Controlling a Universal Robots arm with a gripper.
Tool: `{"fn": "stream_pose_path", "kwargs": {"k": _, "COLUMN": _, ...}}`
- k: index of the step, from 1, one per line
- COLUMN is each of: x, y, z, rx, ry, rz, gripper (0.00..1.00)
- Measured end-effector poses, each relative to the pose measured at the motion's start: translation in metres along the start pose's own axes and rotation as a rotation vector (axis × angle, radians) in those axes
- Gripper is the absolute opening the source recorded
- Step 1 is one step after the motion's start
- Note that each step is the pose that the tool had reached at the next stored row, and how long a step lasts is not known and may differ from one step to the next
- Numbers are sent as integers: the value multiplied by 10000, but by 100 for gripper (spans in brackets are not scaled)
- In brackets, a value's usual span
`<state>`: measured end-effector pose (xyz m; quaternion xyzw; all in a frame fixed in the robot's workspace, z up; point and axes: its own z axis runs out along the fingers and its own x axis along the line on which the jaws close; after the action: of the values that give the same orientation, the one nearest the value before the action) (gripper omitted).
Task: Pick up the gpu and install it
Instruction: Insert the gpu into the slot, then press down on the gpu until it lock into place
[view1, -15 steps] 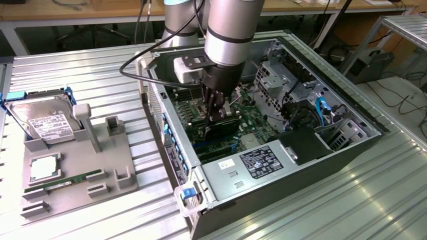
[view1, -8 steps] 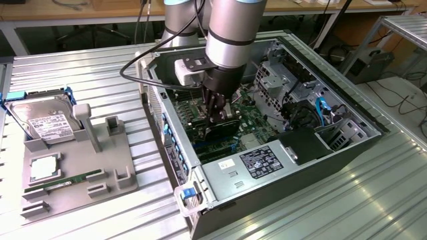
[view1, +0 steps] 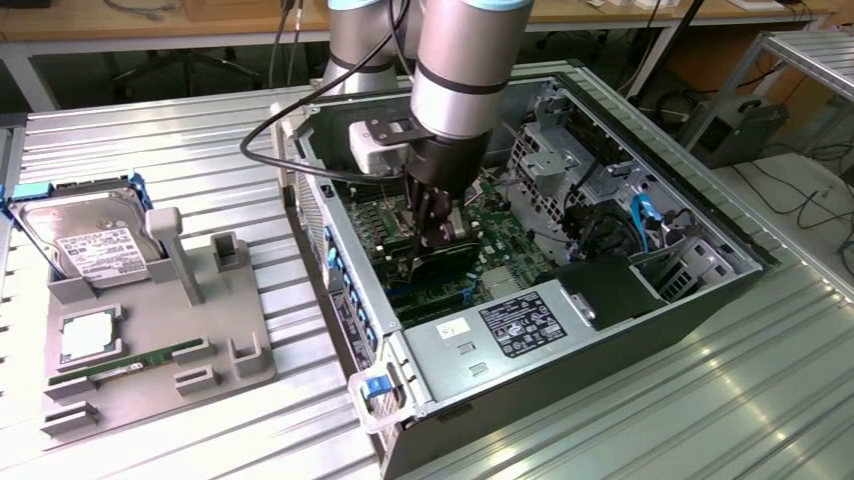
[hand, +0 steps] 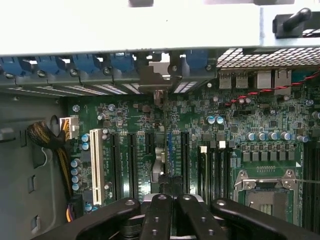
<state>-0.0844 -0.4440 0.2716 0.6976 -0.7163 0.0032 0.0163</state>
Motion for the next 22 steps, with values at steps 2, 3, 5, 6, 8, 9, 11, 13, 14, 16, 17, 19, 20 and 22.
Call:
{"fn": "stream_pose_path", "kwargs": {"k": 2, "x": -14, "y": 1, "z": 2, "rx": 2, "ry": -4, "rz": 1, "gripper": 11}}
{"fn": "stream_pose_path", "kwargs": {"k": 3, "x": -19, "y": 1, "z": 1, "rx": 1, "ry": -2, "rz": 0, "gripper": 11}}
{"fn": "stream_pose_path", "kwargs": {"k": 5, "x": -22, "y": 1, "z": 0, "rx": 1, "ry": -1, "rz": -1, "gripper": 11}}
{"fn": "stream_pose_path", "kwargs": {"k": 6, "x": -22, "y": 1, "z": 0, "rx": 1, "ry": 0, "rz": -1, "gripper": 11}}
{"fn": "stream_pose_path", "kwargs": {"k": 8, "x": -23, "y": 4, "z": 0, "rx": 0, "ry": 0, "rz": 0, "gripper": 11}}
{"fn": "stream_pose_path", "kwargs": {"k": 9, "x": -23, "y": 14, "z": 0, "rx": -1, "ry": 2, "rz": 1, "gripper": 11}}
{"fn": "stream_pose_path", "kwargs": {"k": 11, "x": -22, "y": 32, "z": 3, "rx": 0, "ry": 1, "rz": 0, "gripper": 11}}
{"fn": "stream_pose_path", "kwargs": {"k": 13, "x": -21, "y": 38, "z": 8, "rx": -1, "ry": 2, "rz": -1, "gripper": 11}}
{"fn": "stream_pose_path", "kwargs": {"k": 14, "x": -21, "y": 38, "z": 13, "rx": -1, "ry": 4, "rz": -1, "gripper": 11}}
{"fn": "stream_pose_path", "kwargs": {"k": 16, "x": -22, "y": 39, "z": 29, "rx": -3, "ry": 9, "rz": 0, "gripper": 11}}
{"fn": "stream_pose_path", "kwargs": {"k": 17, "x": -22, "y": 39, "z": 32, "rx": -3, "ry": 7, "rz": 0, "gripper": 11}}
{"fn": "stream_pose_path", "kwargs": {"k": 19, "x": -22, "y": 39, "z": 32, "rx": 0, "ry": 1, "rz": 0, "gripper": 11}}
{"fn": "stream_pose_path", "kwargs": {"k": 20, "x": -23, "y": 38, "z": 18, "rx": 5, "ry": -12, "rz": 1, "gripper": 11}}
{"fn": "stream_pose_path", "kwargs": {"k": 22, "x": -20, "y": 41, "z": -71, "rx": 5, "ry": -10, "rz": 1, "gripper": 11}}
